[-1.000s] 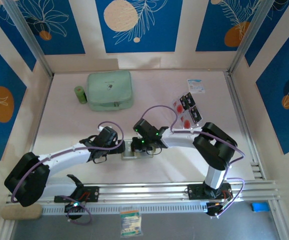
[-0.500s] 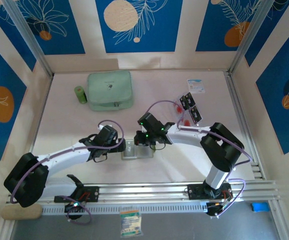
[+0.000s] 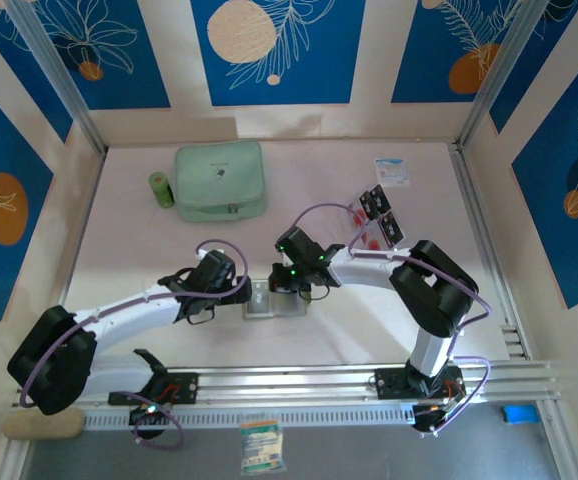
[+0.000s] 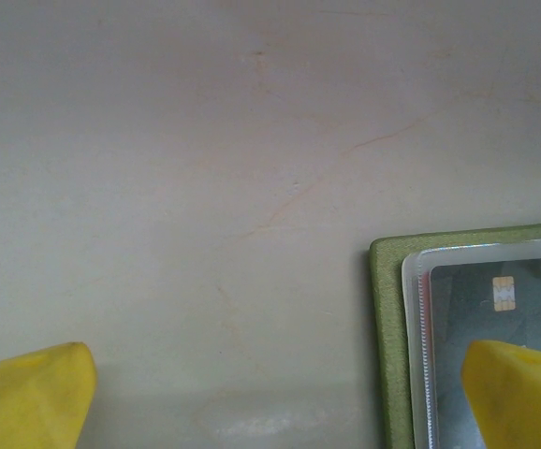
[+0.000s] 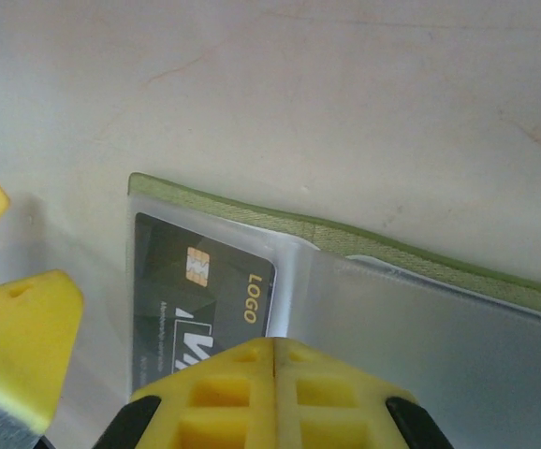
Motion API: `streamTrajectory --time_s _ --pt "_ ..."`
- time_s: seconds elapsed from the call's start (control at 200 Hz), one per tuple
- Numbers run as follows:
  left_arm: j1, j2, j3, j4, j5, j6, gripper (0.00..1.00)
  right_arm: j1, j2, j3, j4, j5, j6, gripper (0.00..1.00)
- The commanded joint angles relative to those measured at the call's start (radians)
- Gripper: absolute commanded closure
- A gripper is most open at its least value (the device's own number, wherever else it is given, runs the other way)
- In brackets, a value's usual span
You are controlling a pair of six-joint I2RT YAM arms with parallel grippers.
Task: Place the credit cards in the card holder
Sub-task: Adjust the credit card in the card slot.
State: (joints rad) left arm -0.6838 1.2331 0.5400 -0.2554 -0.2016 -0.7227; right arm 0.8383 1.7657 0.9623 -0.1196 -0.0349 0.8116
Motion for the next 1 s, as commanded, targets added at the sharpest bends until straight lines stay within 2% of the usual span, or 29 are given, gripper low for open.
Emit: streamTrajectory --time_s 0.0,0.995 --pt "-0.003 -0.019 0.017 -0.032 0.008 0.020 0.00 0.008 0.020 0.027 0.003 -0.026 -0.009 1.00" --pt "-0.003 -0.020 0.008 -0.025 0.008 0.014 0.00 0.023 0.071 0.061 0.017 -0.057 0.008 1.00"
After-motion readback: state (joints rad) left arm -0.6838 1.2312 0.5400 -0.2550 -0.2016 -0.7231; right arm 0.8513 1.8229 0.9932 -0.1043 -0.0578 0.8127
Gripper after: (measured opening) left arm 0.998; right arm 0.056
